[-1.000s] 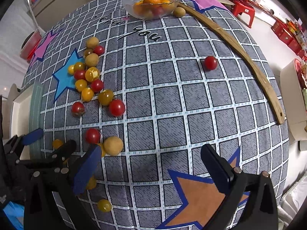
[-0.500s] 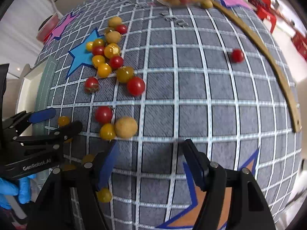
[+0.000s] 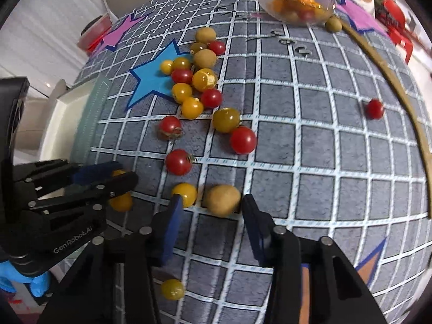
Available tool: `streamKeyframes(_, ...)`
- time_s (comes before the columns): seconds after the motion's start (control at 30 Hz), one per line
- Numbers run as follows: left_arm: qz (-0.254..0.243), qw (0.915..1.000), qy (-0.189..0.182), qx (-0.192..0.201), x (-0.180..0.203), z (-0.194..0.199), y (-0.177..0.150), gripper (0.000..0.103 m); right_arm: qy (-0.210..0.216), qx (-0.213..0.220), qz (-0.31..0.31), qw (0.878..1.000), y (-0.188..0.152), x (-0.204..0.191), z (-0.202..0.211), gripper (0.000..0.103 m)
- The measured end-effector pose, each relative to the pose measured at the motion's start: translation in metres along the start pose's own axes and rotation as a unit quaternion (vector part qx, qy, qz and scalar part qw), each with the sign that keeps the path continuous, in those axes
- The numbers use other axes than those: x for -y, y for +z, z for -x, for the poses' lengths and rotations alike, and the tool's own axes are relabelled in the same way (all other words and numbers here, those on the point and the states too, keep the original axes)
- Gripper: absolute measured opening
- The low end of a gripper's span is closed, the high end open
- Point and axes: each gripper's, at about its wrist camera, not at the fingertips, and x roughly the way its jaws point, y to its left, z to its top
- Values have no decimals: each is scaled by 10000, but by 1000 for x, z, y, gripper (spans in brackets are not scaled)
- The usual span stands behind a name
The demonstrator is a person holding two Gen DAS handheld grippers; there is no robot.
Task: Organize fruits
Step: 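Grasp a tan round fruit with the right tool while the left tool grasps a yellow cherry tomato, then carry both held fruits over the white tray and open both tools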
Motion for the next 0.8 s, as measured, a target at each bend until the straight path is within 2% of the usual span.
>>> streamKeyframes(0.17,-46,10000,26,31,-4,4,-7,25,130,35,-195,9997,-12,15,6,47)
streamKeyframes(0.3,-28,10000,12,63,-10,3,-12,25,9,25,9,10000,-20,17,10,47)
streamKeyframes(0.43,-37,9999,32,92,-9,4,-16,25,-139,94,263,9995,-12,7,7,46)
streamKeyframes(0.53,-13,9999,-18,111,-8,3,-17,23,117,68,173,9998,-4,9,4,27)
streamKeyframes(0.57,11,9999,-45,129,-10,4,-18,20,113,58,82,9999,-3,12,4,27)
streamKeyframes(0.8,215,9994,-182,179,-26,11,-26,20,170,-5,-273,9995,-13,26,13,27)
